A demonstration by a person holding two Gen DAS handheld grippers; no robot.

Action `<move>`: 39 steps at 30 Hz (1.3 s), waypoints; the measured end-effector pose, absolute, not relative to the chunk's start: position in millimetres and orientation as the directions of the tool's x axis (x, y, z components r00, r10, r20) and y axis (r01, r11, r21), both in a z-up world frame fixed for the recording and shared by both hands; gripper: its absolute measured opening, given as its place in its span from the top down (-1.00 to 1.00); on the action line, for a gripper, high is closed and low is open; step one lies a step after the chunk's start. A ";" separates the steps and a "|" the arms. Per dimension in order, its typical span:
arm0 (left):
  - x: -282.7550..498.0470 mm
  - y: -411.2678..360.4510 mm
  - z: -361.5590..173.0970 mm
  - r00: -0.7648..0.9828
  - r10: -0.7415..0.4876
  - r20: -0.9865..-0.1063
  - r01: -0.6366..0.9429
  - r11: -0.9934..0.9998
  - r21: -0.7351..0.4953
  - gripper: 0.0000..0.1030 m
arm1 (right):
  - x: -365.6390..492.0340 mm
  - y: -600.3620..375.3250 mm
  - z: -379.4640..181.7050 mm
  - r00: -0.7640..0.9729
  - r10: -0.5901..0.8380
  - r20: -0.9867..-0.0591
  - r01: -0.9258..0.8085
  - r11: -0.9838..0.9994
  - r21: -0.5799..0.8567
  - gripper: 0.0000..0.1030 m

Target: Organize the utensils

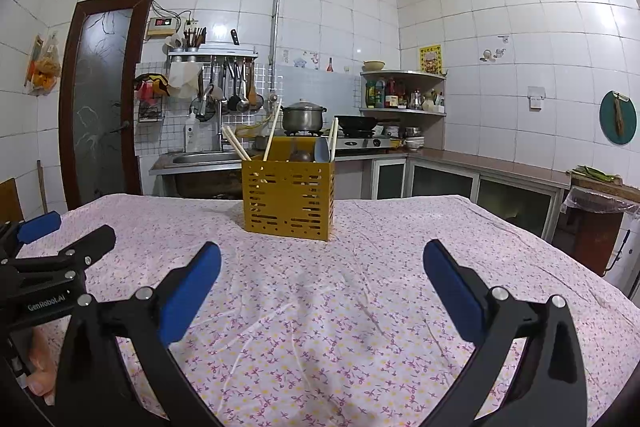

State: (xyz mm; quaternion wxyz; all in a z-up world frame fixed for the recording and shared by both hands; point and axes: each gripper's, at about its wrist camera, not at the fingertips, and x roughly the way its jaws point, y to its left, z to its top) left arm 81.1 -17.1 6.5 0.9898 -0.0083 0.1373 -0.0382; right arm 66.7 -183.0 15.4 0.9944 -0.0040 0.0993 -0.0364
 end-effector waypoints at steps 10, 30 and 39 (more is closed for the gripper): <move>78.6 -17.3 7.0 0.963 -0.056 -0.264 0.054 0.998 -0.016 -0.90 | 66.5 -186.1 16.2 0.978 -0.084 -0.190 0.084 0.996 -0.009 -0.92; 76.6 -14.8 9.1 0.964 -0.045 -0.261 0.043 0.999 -0.015 -0.90 | 65.4 -187.6 16.3 0.979 -0.090 -0.184 0.089 0.996 -0.010 -0.92; 75.3 -14.5 8.9 0.965 -0.045 -0.257 0.044 0.999 -0.011 -0.90 | 65.3 -188.4 17.1 0.979 -0.090 -0.185 0.090 0.996 -0.010 -0.92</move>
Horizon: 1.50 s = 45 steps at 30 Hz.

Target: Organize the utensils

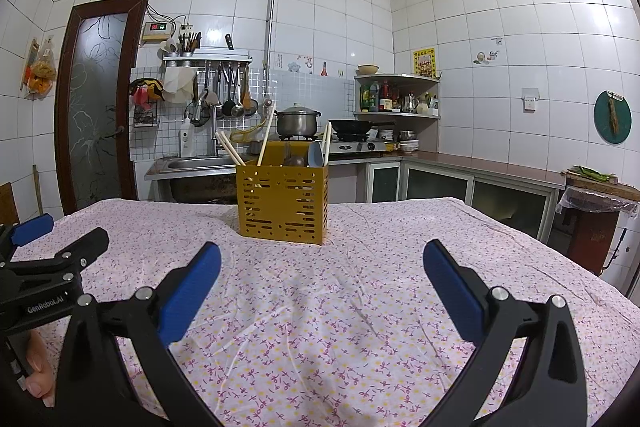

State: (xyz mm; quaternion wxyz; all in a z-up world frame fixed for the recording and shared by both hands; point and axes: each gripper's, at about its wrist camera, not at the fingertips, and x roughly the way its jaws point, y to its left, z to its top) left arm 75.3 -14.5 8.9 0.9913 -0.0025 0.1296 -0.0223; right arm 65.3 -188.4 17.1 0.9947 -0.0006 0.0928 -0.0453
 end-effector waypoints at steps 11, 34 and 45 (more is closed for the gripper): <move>74.8 -15.7 10.0 0.966 -0.048 -0.254 0.048 0.999 -0.007 -0.91 | 65.0 -187.8 16.9 0.979 -0.090 -0.184 0.090 0.996 -0.010 -0.92; 73.3 -15.2 11.0 0.966 -0.053 -0.252 0.053 0.999 -0.005 -0.91 | 64.0 -189.8 19.6 0.977 -0.099 -0.186 0.099 0.995 -0.007 -0.92; 73.2 -15.0 11.9 0.967 -0.053 -0.251 0.053 0.999 -0.004 -0.91 | 64.2 -190.8 19.5 0.977 -0.099 -0.187 0.099 0.995 -0.007 -0.92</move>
